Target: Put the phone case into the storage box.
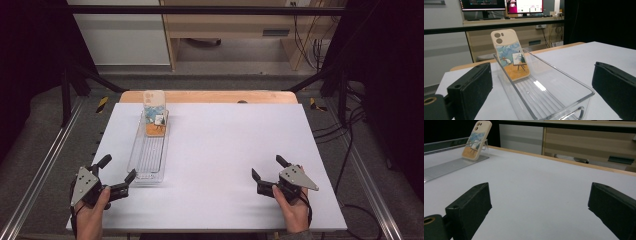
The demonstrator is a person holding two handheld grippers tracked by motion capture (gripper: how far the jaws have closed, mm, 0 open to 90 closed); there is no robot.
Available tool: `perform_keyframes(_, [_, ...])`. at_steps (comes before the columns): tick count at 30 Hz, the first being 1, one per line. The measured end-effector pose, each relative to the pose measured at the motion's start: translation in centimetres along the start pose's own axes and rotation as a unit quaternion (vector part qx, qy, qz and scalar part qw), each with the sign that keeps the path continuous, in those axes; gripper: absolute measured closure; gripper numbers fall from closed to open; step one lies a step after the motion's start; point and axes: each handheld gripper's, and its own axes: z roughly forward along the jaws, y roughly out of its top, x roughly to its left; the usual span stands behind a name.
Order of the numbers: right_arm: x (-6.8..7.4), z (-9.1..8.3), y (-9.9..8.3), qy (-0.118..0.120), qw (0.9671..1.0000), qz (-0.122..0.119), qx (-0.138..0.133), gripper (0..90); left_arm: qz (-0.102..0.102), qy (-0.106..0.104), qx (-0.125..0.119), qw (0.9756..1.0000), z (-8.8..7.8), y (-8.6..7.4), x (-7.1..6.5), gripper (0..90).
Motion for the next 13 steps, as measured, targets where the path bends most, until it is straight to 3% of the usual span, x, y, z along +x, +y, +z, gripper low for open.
perform_keyframes(5, [-0.53,-0.27,0.00,-0.004,0.9999,-0.010,-0.005,4.5,-0.006,-0.005,0.001,1.0000,-0.14,-0.67,-0.19,2.8])
perform_keyframes(9, [-0.97,-0.45,-0.11,-0.003,0.9998,-0.017,-0.009,4.8,0.002,-0.008,0.003,1.0000,-0.16,-0.90,-0.36,2.8])
perform_keyframes(13, [-1.02,-0.29,-0.42,-0.007,0.9998,-0.021,0.004,5.1,-0.002,-0.006,0.000,1.0000,-0.27,-1.04,-0.34,2.8])
